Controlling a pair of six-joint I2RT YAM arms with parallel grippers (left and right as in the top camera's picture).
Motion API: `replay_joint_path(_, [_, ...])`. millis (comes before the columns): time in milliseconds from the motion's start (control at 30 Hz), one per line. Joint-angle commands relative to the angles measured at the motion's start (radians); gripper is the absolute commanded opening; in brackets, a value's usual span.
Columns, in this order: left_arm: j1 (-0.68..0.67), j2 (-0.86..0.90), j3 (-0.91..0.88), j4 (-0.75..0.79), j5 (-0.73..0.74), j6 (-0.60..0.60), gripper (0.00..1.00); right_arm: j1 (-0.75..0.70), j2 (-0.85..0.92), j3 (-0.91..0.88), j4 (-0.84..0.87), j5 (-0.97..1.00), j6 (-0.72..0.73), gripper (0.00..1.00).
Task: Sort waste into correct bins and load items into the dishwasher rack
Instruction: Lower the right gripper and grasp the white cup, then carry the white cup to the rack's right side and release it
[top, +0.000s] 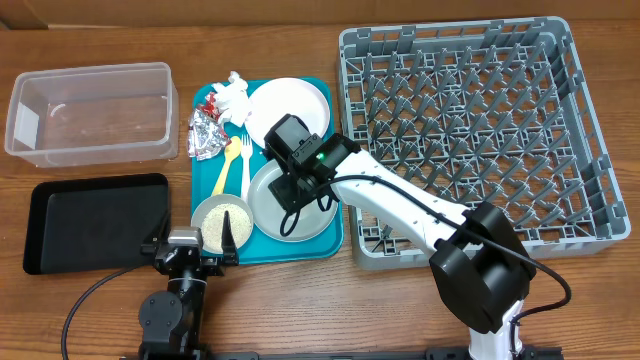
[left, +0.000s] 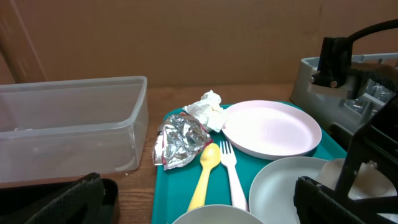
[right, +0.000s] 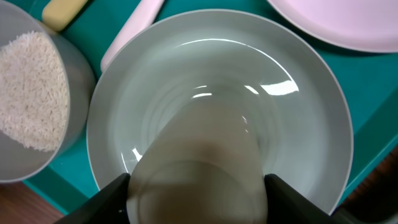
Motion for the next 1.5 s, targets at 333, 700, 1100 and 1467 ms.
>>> replay_joint_path(333, [0.003, -0.008, -0.003, 0.003, 0.005, 0.009, 1.00, 0.002, -0.067, 0.192, -0.214, 0.047, 0.003, 0.54])
replay_joint_path(700, [0.003, -0.008, -0.003, 0.003, 0.005, 0.009, 1.00, -0.103, -0.217, 0.368, -0.350, 0.069, 0.037, 0.51])
replay_joint_path(1100, [0.003, -0.008, -0.003, 0.002, 0.005, 0.009, 1.00, -0.542, -0.262, 0.364, -0.455, 0.116, 0.052, 0.51])
replay_joint_path(1467, [0.003, -0.008, -0.003, 0.003, 0.005, 0.009, 1.00, -0.898, -0.205, 0.349, -0.475, 0.072, 0.052, 0.52])
